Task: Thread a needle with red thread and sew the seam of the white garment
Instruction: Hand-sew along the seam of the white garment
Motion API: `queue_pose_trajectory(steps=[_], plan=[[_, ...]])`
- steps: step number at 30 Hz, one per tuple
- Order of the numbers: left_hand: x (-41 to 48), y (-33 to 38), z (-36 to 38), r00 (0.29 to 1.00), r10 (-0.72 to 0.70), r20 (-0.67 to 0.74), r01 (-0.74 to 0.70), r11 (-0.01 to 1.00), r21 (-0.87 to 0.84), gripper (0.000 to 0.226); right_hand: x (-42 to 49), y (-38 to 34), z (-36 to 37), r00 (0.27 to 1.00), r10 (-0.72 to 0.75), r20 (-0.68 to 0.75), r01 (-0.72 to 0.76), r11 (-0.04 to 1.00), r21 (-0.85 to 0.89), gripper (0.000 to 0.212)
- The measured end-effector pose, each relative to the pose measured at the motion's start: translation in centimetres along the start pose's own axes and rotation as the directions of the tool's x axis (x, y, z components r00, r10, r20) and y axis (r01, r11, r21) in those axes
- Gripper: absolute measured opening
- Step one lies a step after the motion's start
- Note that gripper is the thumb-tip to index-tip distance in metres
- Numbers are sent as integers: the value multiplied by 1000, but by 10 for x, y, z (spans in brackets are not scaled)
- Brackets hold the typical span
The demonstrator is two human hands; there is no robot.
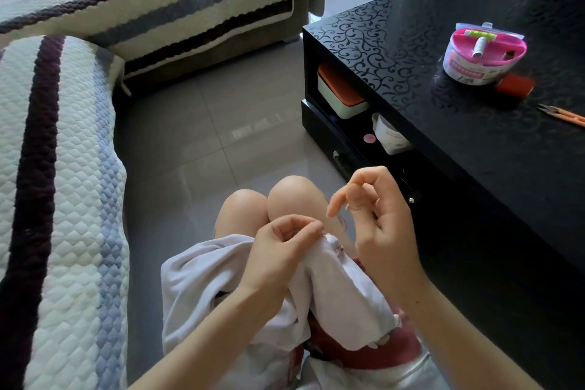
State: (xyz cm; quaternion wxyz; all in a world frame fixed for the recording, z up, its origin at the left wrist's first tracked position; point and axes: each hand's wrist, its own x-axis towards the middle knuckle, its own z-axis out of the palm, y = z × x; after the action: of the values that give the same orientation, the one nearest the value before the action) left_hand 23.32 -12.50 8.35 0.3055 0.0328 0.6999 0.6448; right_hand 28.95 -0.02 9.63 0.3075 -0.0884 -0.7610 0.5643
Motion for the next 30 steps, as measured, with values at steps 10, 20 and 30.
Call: queue_pose_trajectory(steps=[10,20,30], plan=[[9,32,-6,953,-101,284,168,960,-223,22,-7,12,-7,972,232,42,-230,972,-48,14],[15,25,-19,957,-42,288,93,982,-165,8,-8,19,0,934,298,197,-278,953,-123,16],[20,27,-23,957,72,281,-58,997,-56,16,-4,17,3,935,263,238,-239,963,-123,22]])
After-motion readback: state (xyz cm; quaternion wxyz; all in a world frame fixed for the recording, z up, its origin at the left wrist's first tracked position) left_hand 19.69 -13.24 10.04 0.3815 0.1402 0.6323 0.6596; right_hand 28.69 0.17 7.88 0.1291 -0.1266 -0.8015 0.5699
